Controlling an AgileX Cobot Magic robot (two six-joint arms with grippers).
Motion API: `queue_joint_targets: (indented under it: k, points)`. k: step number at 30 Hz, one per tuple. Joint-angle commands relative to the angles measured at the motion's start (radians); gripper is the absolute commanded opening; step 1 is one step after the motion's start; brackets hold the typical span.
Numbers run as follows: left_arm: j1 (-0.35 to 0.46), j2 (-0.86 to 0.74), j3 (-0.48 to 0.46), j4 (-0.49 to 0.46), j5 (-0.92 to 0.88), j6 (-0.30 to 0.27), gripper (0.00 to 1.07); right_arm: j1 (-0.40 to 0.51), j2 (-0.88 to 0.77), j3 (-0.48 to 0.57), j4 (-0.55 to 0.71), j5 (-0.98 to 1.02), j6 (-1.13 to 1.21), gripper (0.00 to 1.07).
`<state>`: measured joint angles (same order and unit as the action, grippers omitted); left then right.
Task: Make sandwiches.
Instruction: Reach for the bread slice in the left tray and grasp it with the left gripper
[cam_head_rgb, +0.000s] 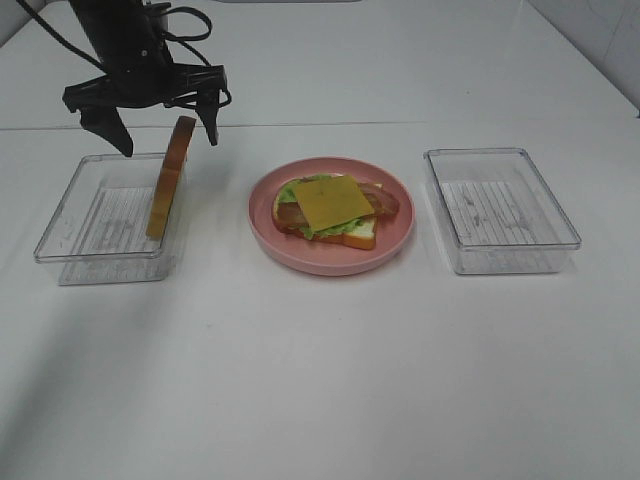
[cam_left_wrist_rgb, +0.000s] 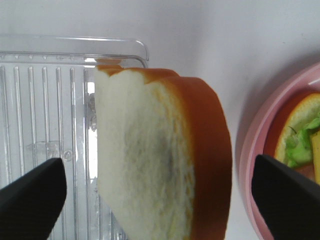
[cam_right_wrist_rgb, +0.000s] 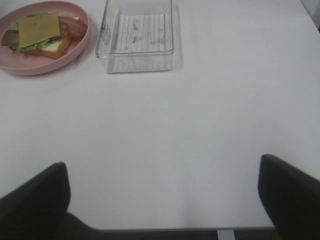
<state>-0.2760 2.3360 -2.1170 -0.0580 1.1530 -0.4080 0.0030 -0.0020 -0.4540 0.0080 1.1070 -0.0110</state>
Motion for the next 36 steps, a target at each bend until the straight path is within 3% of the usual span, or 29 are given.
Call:
queue_joint_targets:
  k: [1,9,11,14,16,19,21,22,24,25,26,29,36]
  points:
    - [-0.006,0.013,-0.005,-0.01,-0.014,-0.012,0.93,-0.004,-0.034,0.002,0.005,-0.009,-0.004,0.98]
    - [-0.006,0.034,-0.005,-0.013,-0.028,-0.032,0.87,-0.004,-0.034,0.002,0.005,-0.009,-0.004,0.98]
    - [-0.006,0.033,-0.005,-0.004,-0.044,-0.056,0.79,-0.004,-0.034,0.002,0.005,-0.009,-0.004,0.98]
    - [-0.006,0.033,-0.005,0.002,-0.048,-0.058,0.77,-0.004,-0.034,0.002,0.005,-0.009,-0.004,0.98]
    - [-0.006,0.033,-0.005,0.042,-0.059,-0.096,0.7,-0.004,-0.034,0.002,0.005,-0.009,-0.004,0.98]
    - [-0.006,0.033,-0.005,0.058,-0.064,-0.11,0.67,-0.004,-0.034,0.002,0.005,-0.009,-0.004,0.98]
    - [-0.006,0.033,-0.005,0.076,-0.088,-0.152,0.49,-0.004,-0.034,0.002,0.005,-0.009,-0.004,0.98]
    - [-0.006,0.033,-0.005,0.076,-0.088,-0.152,0.49,-0.004,-0.034,0.002,0.005,-0.009,-0.004,0.98]
    - [-0.006,0.033,-0.005,0.075,-0.103,-0.155,0.31,-0.004,-0.034,0.002,0.005,-0.009,-0.004,0.98]
    - [-0.006,0.033,-0.005,0.075,-0.103,-0.155,0.31,-0.004,-0.034,0.002,0.005,-0.009,-0.004,0.98]
    - [-0.006,0.031,-0.005,0.075,-0.104,-0.154,0.2,-0.004,-0.034,0.002,0.005,-0.009,-0.004,0.98]
    - [-0.006,0.023,-0.005,0.075,-0.099,-0.141,0.12,-0.004,-0.034,0.002,0.005,-0.009,-0.004,0.98]
    - [-0.006,-0.008,-0.005,0.09,-0.045,-0.133,0.08,-0.004,-0.034,0.002,0.005,-0.009,-0.004,0.98]
